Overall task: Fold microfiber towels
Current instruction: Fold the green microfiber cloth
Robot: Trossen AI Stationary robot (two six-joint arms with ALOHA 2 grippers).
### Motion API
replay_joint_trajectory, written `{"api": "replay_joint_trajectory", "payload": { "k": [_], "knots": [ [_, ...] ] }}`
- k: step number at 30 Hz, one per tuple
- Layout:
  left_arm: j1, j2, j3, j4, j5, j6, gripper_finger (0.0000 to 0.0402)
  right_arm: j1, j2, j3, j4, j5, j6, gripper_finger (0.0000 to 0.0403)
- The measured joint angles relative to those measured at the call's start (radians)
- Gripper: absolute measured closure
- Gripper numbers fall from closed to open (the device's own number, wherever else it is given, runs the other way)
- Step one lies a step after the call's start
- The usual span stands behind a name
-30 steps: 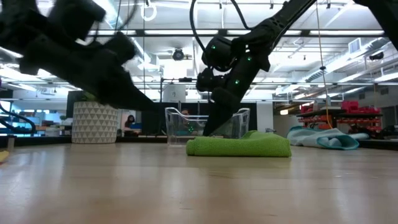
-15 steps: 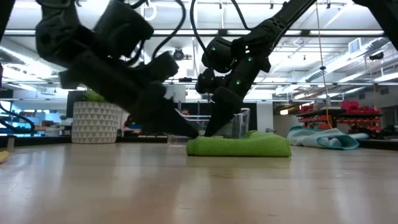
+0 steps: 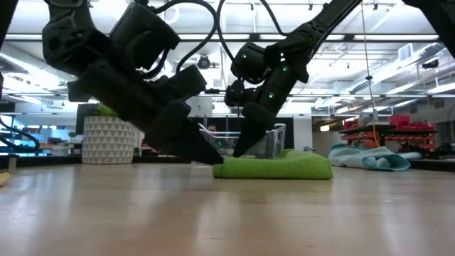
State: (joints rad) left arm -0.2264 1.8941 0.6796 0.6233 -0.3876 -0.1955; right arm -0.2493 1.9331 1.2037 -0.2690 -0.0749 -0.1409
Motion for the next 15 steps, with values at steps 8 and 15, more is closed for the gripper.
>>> {"api": "replay_joint_trajectory", "payload": {
  "k": [8, 15],
  "knots": [
    [0.0, 0.023, 0.0, 0.003, 0.004, -0.012, 0.0396, -0.011, 0.0, 0.0, -0.001, -0.035, -0.012, 0.0218],
    [0.0, 0.023, 0.0, 0.006, 0.01, -0.01, 0.0392, -0.017, 0.012, -0.002, -0.016, -0.047, -0.018, 0.0263]
  ]
}}
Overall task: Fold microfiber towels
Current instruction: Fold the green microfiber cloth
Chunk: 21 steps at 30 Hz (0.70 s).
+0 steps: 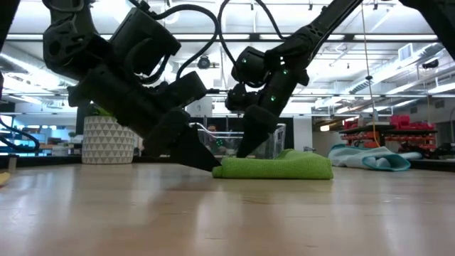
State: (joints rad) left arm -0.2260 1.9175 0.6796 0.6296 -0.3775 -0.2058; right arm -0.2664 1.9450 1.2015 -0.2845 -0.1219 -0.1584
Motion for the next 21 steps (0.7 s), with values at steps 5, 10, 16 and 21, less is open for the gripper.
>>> {"api": "replay_joint_trajectory", "payload": {
  "k": [5, 10, 16, 21],
  "knots": [
    [0.0, 0.0, 0.0, 0.0, 0.002, 0.0, 0.0395, -0.002, 0.021, 0.001, 0.008, -0.011, -0.003, 0.0273],
    [0.0, 0.0, 0.0, 0.001, 0.002, 0.0, 0.0392, -0.002, 0.024, 0.001, 0.007, -0.014, -0.009, 0.0296],
    [0.0, 0.0, 0.0, -0.002, 0.002, 0.0, 0.0393, -0.002, 0.004, 0.001, 0.006, -0.014, -0.013, 0.0341],
    [0.0, 0.0, 0.0, -0.004, 0.008, -0.001, 0.0396, -0.002, 0.0, 0.001, 0.008, -0.014, -0.013, 0.0348]
  ]
}}
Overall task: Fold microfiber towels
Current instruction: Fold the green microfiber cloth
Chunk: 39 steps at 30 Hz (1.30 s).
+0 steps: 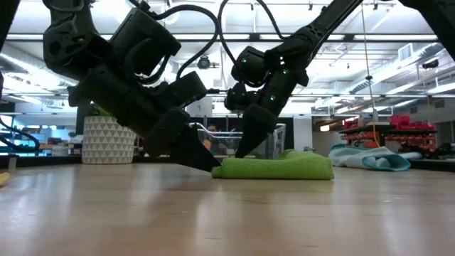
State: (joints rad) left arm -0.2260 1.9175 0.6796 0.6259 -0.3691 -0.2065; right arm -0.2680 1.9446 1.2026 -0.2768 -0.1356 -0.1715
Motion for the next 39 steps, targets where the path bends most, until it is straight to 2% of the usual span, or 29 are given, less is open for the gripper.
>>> {"api": "replay_joint_trajectory", "payload": {
  "k": [11, 19, 39],
  "knots": [
    [0.0, 0.0, 0.0, -0.001, 0.0, -0.006, 0.0397, 0.0, 0.0, 0.0, -0.008, 0.0, -0.011, 0.0351],
    [0.0, 0.0, 0.0, -0.002, 0.004, -0.013, 0.0396, 0.0, 0.0, 0.0, 0.001, 0.042, -0.001, 0.0397],
    [0.0, 0.0, 0.0, -0.002, 0.026, -0.01, 0.0397, -0.026, -0.001, 0.0, 0.033, 0.05, 0.072, 0.04]
  ]
}}
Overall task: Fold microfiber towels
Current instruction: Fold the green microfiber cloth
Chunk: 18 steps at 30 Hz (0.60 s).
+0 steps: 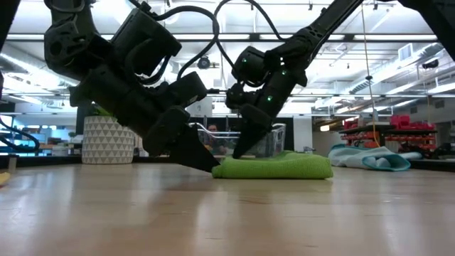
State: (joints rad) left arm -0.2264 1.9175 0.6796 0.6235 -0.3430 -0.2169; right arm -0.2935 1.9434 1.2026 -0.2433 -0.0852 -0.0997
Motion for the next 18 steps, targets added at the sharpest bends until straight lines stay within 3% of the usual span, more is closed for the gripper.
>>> {"api": "replay_joint_trajectory", "payload": {
  "k": [9, 12, 18],
  "knots": [
    [0.0, 0.0, 0.0, 0.0, 0.0, -0.005, 0.0397, 0.0, 0.0, 0.001, 0.023, 0.002, 0.024, 0.0391],
    [0.0, 0.0, 0.0, -0.001, 0.002, -0.029, 0.0389, 0.0, 0.0, 0.001, 0.023, 0.002, 0.038, 0.037],
    [-0.012, 0.0, 0.0, 0.001, 0.016, -0.047, 0.0333, 0.0, 0.0, 0.001, 0.027, 0.003, 0.033, 0.0301]
  ]
}}
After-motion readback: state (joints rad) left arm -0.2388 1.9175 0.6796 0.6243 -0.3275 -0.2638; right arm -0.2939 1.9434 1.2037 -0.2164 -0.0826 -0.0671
